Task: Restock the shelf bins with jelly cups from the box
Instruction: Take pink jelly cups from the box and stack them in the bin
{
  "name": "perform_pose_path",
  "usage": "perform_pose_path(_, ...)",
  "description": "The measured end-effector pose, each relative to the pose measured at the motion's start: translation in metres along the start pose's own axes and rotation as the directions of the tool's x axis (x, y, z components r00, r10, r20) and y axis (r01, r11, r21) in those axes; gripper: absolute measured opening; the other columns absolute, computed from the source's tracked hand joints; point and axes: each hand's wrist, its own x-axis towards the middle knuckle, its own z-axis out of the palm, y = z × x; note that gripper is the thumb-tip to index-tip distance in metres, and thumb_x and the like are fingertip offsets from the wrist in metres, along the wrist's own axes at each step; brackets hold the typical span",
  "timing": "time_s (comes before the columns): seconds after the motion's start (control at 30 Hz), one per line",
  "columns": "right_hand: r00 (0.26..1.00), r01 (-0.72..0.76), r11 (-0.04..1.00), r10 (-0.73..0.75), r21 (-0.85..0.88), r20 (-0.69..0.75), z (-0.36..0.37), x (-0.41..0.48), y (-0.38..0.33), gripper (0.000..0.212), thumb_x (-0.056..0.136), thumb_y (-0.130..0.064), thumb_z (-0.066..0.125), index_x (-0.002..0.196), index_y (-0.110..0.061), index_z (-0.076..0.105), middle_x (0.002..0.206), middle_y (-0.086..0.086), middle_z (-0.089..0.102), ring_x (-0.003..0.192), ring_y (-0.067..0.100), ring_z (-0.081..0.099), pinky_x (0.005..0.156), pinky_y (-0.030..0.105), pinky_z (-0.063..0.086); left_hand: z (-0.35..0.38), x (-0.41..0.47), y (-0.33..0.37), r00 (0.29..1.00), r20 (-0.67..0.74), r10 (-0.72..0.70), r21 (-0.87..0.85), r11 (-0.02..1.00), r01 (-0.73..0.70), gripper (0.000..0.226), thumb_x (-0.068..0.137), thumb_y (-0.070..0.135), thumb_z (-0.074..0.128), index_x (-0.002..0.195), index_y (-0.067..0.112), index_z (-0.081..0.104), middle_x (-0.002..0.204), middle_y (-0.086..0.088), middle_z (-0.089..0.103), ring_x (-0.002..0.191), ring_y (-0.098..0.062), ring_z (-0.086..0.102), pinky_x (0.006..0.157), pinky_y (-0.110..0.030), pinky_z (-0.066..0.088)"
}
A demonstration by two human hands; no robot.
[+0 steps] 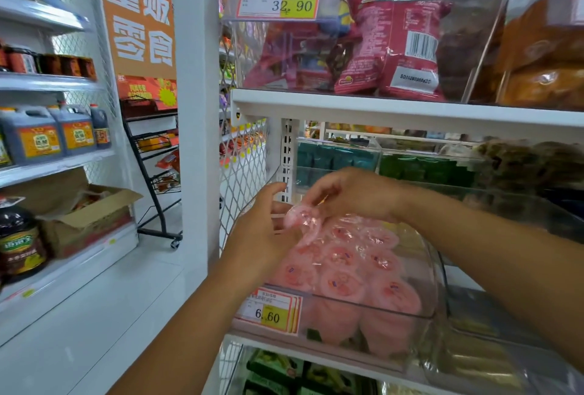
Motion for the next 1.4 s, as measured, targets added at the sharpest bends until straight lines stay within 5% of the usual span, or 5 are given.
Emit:
perform_pose_path(0.3,0.949,-0.294,0.614,0.280,-0.733,-0.147,-0.069,0.036,0.050,0.027,0.098,-0.010,0.049,0.117,-0.004,0.067,0.117,0.013,0.067,0.106,0.026,0.063,0.090,0.029,0.047,0.009,-0.004,0.000,0.920,0.384,0.075,0.587,0.749,-0.306,0.038,0.098,0.051,0.040,0.135,0.049,0.046,0.149,0.033,0.028,0.145,0.001,0.008,0.121,-0.044,0.003)
perform_pose_path(0.53,0.922,-0.258,0.489,0.382,-0.833,-0.061,-0.044,0.043,0.065,0.035,0.094,-0.010,0.056,0.128,-0.014,0.062,0.133,0.003,0.058,0.119,0.019,0.054,0.089,0.022,0.040,0.009,-0.004,0.000,0.928,0.370,0.049,0.590,0.758,-0.276,0.038,0.096,0.050,0.043,0.134,0.049,0.048,0.149,0.029,0.034,0.142,0.001,0.023,0.120,-0.040,0.007)
perform_pose_path(1.07,0.980,-0.199,0.678,0.157,-0.708,-0.125,-0.035,0.020,0.049,0.040,0.102,-0.031,0.043,0.140,-0.019,0.046,0.146,0.004,0.046,0.130,0.022,0.045,0.103,0.030,0.035,0.006,-0.010,0.006,0.939,0.240,0.246,0.473,0.815,-0.334,0.033,0.088,0.041,0.050,0.117,0.040,0.067,0.128,0.021,0.060,0.125,-0.002,0.048,0.115,-0.037,0.028)
perform_pose_path(1.3,0.839,0.094,0.980,-0.173,-0.176,-0.516,-0.011,-0.115,0.004,0.022,0.098,-0.018,0.053,0.116,-0.026,0.062,0.095,-0.004,0.068,0.073,0.004,0.062,0.060,0.022,0.050,0.024,-0.053,0.035,0.698,-0.021,0.716,0.515,0.606,-0.606,0.032,0.086,0.029,0.049,0.104,0.017,0.074,0.104,0.002,0.072,0.099,-0.021,0.063,0.090,-0.035,0.043)
perform_pose_path(1.4,0.931,0.073,0.997,-0.058,0.028,-0.361,0.025,-0.200,0.016,0.017,0.093,-0.021,0.059,0.108,-0.024,0.066,0.083,0.002,0.071,0.059,0.009,0.057,0.048,0.024,0.046,0.053,-0.111,0.033,0.686,0.079,0.723,0.274,0.646,-0.712,0.026,0.090,0.025,0.052,0.102,0.017,0.074,0.097,0.004,0.071,0.089,-0.013,0.063,0.079,-0.032,0.050)
